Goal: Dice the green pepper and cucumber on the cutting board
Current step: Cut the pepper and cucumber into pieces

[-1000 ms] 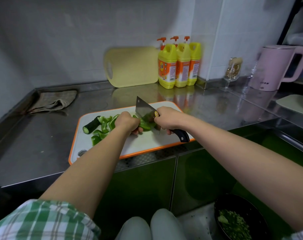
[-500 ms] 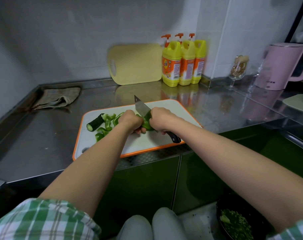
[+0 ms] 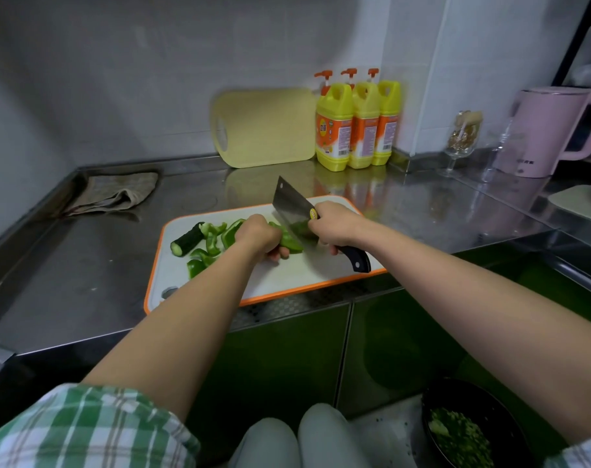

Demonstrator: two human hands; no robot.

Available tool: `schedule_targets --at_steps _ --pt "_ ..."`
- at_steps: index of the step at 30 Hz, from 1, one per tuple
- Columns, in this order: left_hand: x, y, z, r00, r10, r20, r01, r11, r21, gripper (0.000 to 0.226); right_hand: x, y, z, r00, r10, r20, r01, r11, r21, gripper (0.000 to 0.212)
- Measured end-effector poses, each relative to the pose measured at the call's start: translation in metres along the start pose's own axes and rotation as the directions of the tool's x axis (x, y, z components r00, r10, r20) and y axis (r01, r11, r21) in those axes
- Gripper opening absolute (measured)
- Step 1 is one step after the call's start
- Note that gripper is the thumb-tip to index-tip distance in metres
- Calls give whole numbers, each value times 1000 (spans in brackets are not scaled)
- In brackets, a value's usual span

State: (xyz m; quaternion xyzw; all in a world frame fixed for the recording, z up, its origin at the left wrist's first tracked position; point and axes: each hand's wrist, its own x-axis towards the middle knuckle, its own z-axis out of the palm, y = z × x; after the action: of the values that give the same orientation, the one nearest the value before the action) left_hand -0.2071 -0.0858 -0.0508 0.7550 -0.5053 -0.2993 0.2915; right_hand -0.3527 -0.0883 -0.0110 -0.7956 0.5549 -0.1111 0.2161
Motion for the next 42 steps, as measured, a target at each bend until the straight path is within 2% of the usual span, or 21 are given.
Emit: schedule_targets --at_steps 3,12,17,23,26,29,33,36,40,42 --pt "-1 0 1 1000 -11 2 11 1000 -23 31 -4 1 2 999 4 38 -3 999 -45 18" --pt "4 -2 1 999 -31 17 31 999 8 25 -7 3 6 999 -1 43 3 999 -37 16" --pt "5 1 -1 996 -63 62 56 993 109 21 -2 0 7 997 37 67 -33 998 -61 20" --pt "0 7 -5 990 -76 117 45 968 247 35 0 -4 9 996 62 63 -54 992 -114 16" --pt "0 5 -5 994 -21 109 -8 967 254 31 3 -12 18 997 65 35 -57 982 -180 17" --pt "-2 2 -4 997 38 68 -54 969 241 25 10 -17 24 998 66 -1 -65 987 -149 16" --pt "-4 3 -4 996 90 14 -90 972 218 33 14 -12 23 990 111 -90 -118 990 -81 21" --pt "-5 1 -3 997 79 1 -78 983 169 41 12 -6 21 982 137 -130 -145 988 -54 24" --pt "-4 -1 2 994 86 -72 -72 981 178 39 10 -1 6 967 75 -245 -84 996 -29 24" --pt "-3 -2 3 995 67 -71 -56 987 148 36 5 0 -1 979 55 -198 -71 995 -74 15"
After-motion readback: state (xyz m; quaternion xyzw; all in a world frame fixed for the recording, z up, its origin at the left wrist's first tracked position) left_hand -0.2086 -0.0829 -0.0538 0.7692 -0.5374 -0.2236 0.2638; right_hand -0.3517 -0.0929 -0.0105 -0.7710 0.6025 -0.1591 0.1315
